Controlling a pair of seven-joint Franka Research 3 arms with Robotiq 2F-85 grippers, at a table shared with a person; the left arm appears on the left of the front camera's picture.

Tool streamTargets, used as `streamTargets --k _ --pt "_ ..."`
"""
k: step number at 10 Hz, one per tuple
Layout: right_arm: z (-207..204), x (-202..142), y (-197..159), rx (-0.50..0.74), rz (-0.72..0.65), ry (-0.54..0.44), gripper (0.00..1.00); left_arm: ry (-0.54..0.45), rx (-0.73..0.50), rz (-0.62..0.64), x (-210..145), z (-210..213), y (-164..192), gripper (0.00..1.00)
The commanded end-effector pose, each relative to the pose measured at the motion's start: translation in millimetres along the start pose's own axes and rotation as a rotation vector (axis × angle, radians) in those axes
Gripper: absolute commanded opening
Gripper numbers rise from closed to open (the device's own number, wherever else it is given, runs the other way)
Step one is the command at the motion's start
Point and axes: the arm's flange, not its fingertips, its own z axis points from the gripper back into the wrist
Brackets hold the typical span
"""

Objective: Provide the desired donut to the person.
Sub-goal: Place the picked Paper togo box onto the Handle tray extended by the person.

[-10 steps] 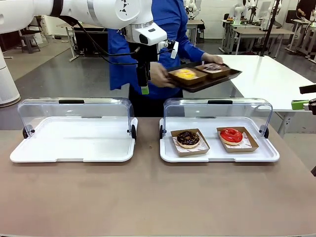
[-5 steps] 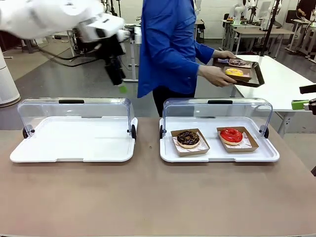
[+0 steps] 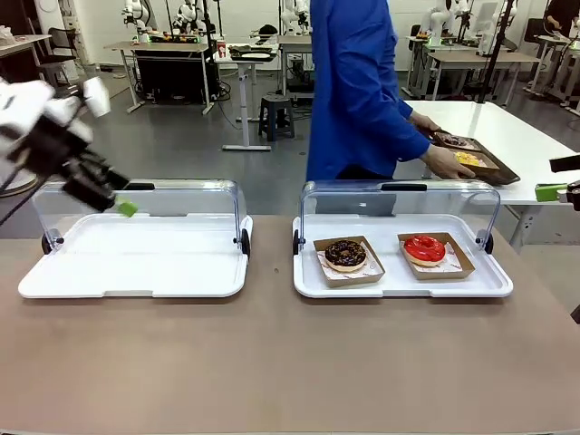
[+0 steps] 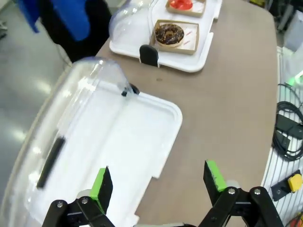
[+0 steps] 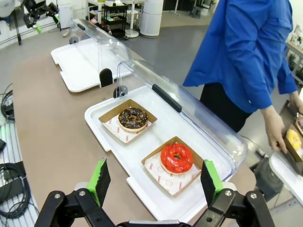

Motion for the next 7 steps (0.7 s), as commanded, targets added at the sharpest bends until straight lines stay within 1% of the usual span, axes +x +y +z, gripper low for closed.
streamTargets --k 1,2,3,5,6,7 --pt "-5 -2 -2 -0.002 0.007 -0.038 1.00 -0.079 0.057 -0.001 -37 24 -6 1.00" --pt "-5 -2 -2 -0.002 0.007 -0.038 1.00 -0.135 0.066 0.022 -53 36 -5 1.00" --pt "-5 -2 -2 -0.002 0.007 -0.038 1.00 -0.151 0.072 0.048 -71 48 -2 1.00" --pt "-5 -2 -2 -0.002 0.007 -0.038 1.00 -0.145 0.088 0.086 -87 56 -1 1.00" --pt "-5 -2 -2 -0.002 0.007 -0.038 1.00 -0.111 0.037 0.039 -78 50 1 1.00" --pt "-5 -2 -2 -0.002 0.007 -0.038 1.00 -0.016 -0.114 -0.151 -27 19 1 1.00"
